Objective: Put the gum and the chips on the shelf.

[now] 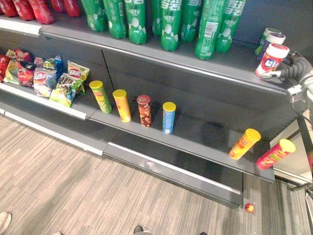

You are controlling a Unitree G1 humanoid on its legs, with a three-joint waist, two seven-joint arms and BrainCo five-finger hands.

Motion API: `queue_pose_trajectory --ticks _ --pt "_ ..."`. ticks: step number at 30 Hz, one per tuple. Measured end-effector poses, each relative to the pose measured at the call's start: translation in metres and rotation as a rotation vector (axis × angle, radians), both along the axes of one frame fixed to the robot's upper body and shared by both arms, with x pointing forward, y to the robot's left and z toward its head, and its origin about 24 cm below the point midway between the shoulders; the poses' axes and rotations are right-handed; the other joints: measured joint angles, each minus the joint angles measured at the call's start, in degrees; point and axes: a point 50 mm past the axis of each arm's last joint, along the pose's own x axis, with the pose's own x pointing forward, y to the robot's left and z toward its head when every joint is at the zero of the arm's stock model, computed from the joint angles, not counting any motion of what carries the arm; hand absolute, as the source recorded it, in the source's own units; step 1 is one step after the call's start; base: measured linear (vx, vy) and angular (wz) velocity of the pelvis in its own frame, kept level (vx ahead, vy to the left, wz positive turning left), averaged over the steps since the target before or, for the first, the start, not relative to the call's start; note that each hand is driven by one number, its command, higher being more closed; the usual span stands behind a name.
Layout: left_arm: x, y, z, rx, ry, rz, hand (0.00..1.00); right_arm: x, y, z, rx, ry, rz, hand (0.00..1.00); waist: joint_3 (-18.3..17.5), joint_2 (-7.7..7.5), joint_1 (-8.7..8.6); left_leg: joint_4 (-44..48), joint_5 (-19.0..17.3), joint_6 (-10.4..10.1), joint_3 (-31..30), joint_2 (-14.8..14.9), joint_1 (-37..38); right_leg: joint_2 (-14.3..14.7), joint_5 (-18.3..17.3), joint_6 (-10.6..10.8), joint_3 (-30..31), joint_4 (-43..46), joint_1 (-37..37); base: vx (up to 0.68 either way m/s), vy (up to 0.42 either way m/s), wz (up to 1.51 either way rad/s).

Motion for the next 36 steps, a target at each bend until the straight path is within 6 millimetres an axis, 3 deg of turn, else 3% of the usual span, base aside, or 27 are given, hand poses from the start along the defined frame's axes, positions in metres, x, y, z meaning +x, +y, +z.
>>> queue_pose_trajectory --ticks 20,36 --pt "0.0 0.001 0.0 0.004 -0.004 0.003 0.0 0.001 0.008 0.004 -0.011 -0.051 0.016 0.0 -0.06 0.0 -0.07 0.0 -0.03 -0.05 1.07 0.89 0.15 1.11 0.35 -0.13 0.89 -1.07 -0.07 0.0 0.0 -0.02" --pt "-0.002 0.003 0.0 0.009 -0.003 0.007 0.0 -0.007 0.031 0.036 -0.015 -0.195 0.136 0.0 -1.21 -0.93 -0.37 0.0 -0.01 -0.03 1.82 0.78 0.15 1.3 1.41 -0.18 1.55 -2.27 -0.05 0.0 0.003 -0.02"
